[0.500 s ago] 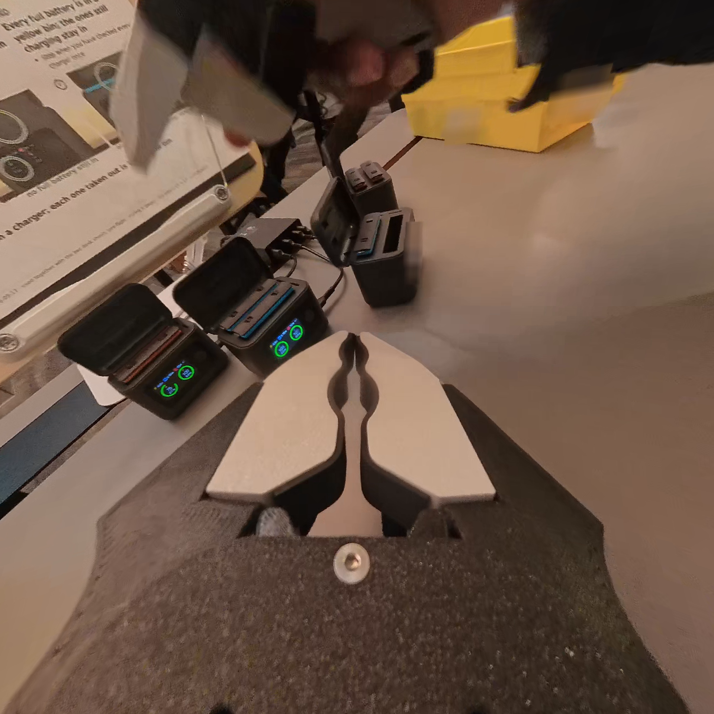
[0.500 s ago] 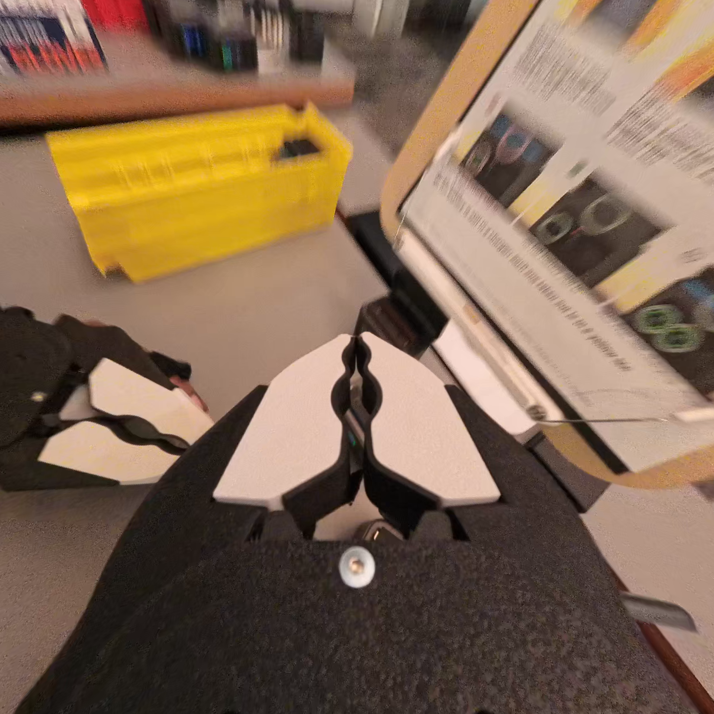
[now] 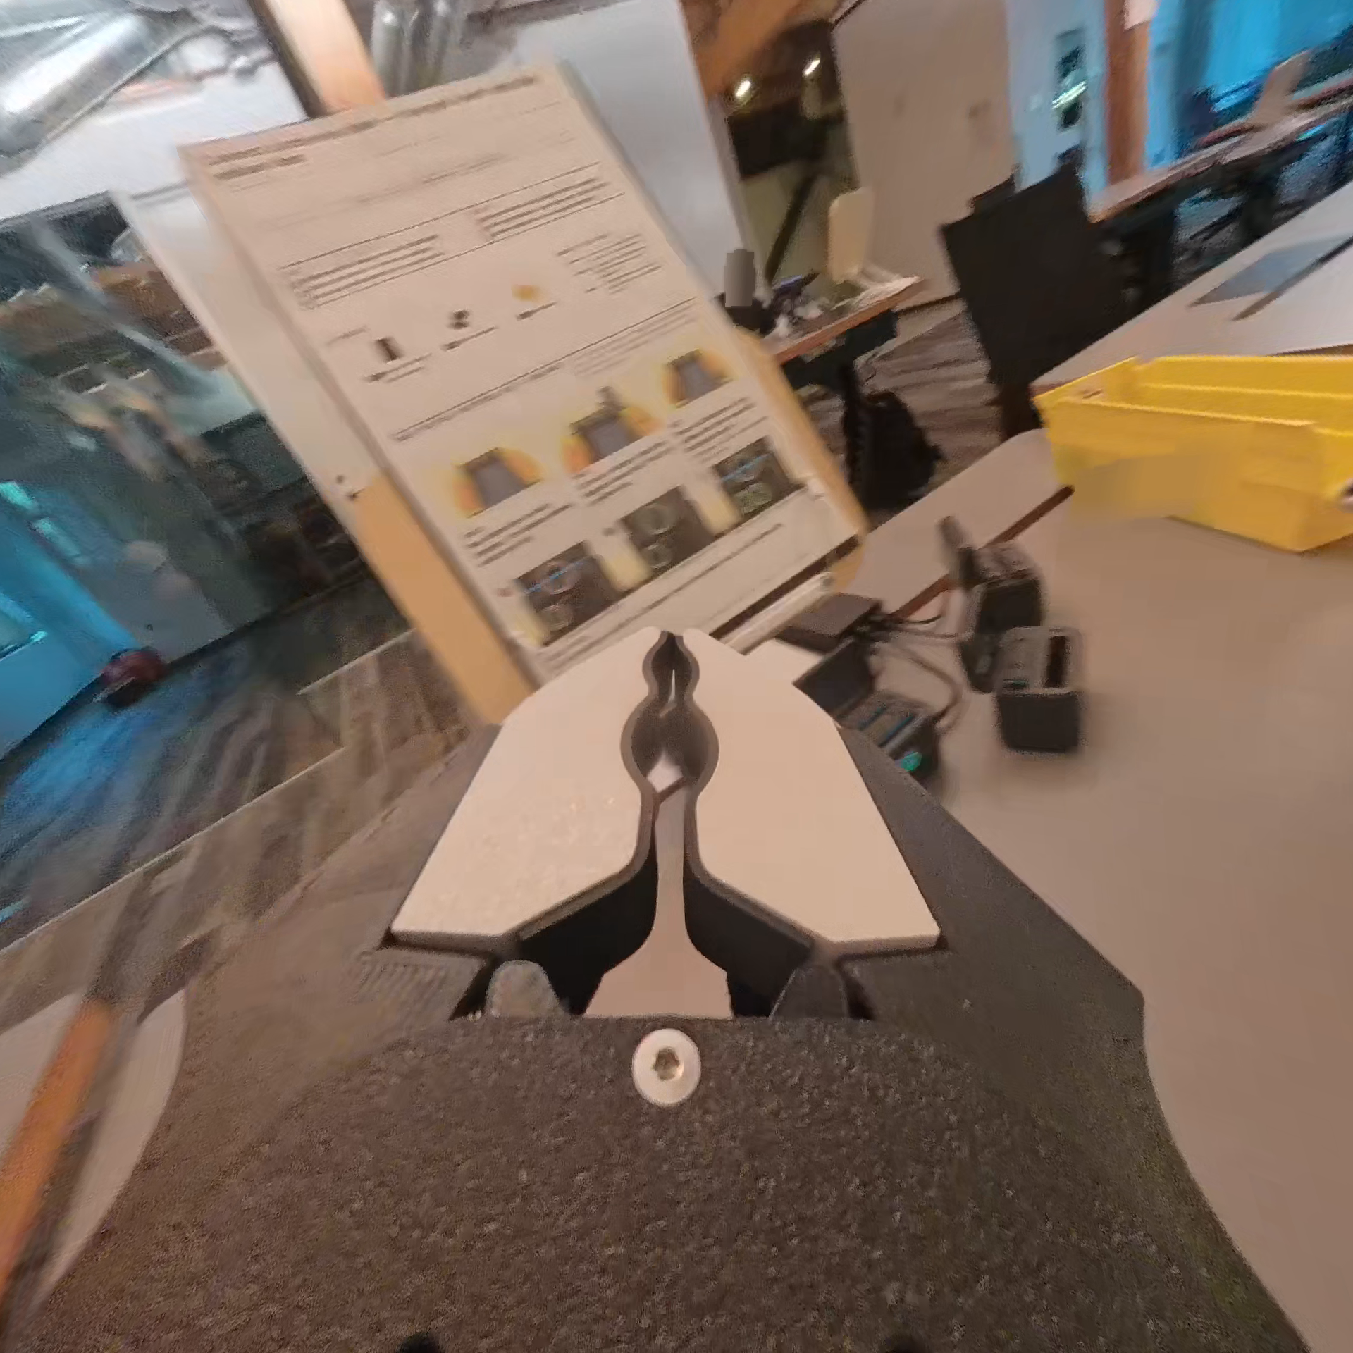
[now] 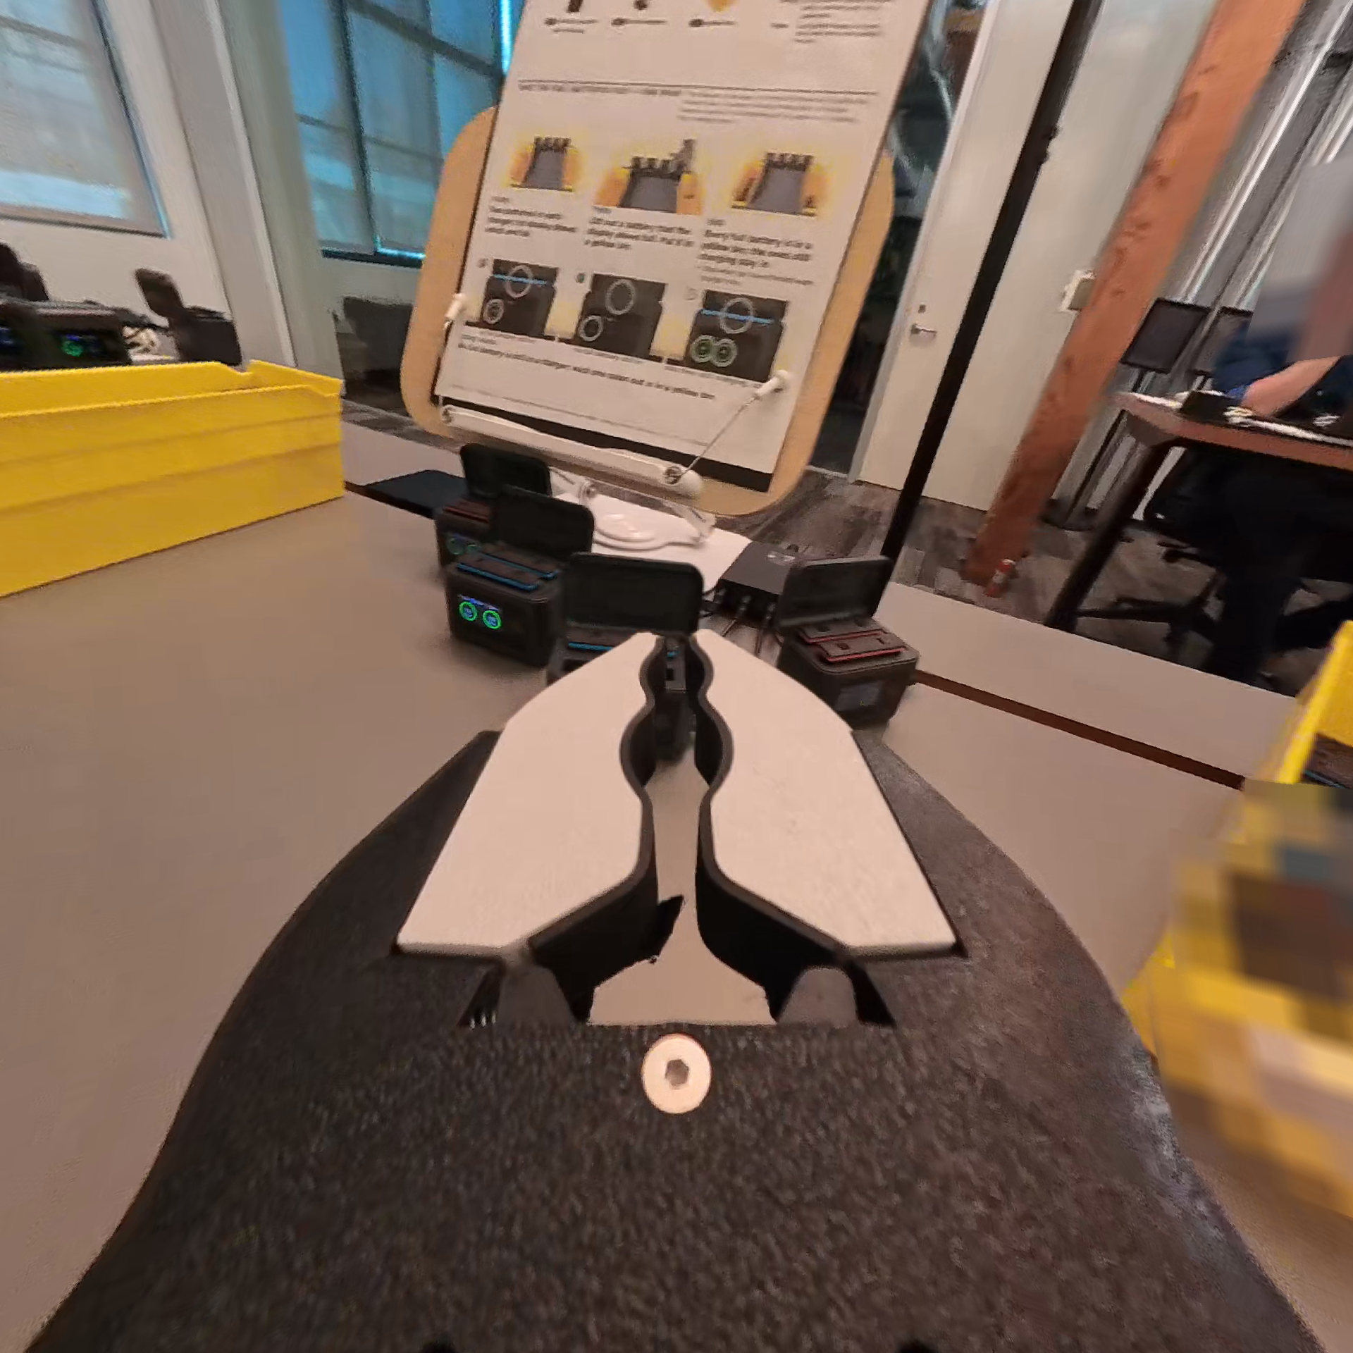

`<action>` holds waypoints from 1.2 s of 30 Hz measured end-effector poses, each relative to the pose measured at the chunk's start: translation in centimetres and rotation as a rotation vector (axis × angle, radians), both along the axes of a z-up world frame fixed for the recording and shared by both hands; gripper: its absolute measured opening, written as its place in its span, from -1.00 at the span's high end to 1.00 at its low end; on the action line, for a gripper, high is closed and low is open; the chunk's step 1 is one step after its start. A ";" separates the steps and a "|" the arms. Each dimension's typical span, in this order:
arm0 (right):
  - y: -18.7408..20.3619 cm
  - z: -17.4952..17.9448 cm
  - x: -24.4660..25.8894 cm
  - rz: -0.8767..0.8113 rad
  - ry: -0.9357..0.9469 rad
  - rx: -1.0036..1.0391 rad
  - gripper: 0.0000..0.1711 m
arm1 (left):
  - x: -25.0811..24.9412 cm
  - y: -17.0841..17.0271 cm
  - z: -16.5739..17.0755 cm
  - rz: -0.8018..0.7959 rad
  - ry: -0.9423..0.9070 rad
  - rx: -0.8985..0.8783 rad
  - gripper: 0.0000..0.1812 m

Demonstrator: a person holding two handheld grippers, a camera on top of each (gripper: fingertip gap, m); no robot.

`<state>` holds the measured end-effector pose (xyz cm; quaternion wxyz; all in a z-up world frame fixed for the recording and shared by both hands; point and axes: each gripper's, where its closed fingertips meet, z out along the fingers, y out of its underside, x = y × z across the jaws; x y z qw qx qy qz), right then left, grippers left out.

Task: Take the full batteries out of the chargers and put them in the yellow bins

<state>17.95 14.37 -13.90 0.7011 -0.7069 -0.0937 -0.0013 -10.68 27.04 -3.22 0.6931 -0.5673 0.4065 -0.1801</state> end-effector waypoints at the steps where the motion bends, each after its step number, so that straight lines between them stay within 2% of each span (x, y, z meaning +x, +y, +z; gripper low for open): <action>1: 0.0 0.2 0.5 -0.008 0.007 0.008 0.95 | -1.9 1.3 0.5 0.040 0.028 -0.019 1.00; 5: 0.1 -0.1 1.3 -0.008 0.023 0.007 0.95 | -8.2 7.6 -1.5 0.145 0.272 -0.144 0.96; 8: 0.1 -0.5 0.8 0.022 0.029 -0.010 0.96 | -11.3 11.7 -5.4 0.166 0.496 -0.242 0.81; 10: 0.2 -0.7 0.5 0.034 0.013 -0.020 0.97 | -12.6 13.9 -8.1 0.186 0.662 -0.233 0.71; 15: 0.4 -2.0 -0.3 0.084 0.006 -0.075 0.98 | -13.1 17.0 -14.6 0.120 1.026 -0.225 0.53; 20: 0.7 -3.5 -1.2 0.137 0.004 -0.149 0.98 | -12.2 19.5 -17.5 0.088 1.258 -0.146 0.47; 25: 0.8 -3.9 -1.4 0.149 -0.004 -0.166 0.98 | -11.5 21.1 -18.9 0.075 1.372 -0.073 0.50; 27: 0.8 -4.0 -1.4 0.154 0.003 -0.171 0.98 | -11.3 21.4 -18.9 0.068 1.379 -0.061 0.56; 36: 0.7 -4.0 -1.9 0.175 -0.013 -0.172 0.98 | -11.7 21.6 -18.8 0.049 1.349 -0.029 0.56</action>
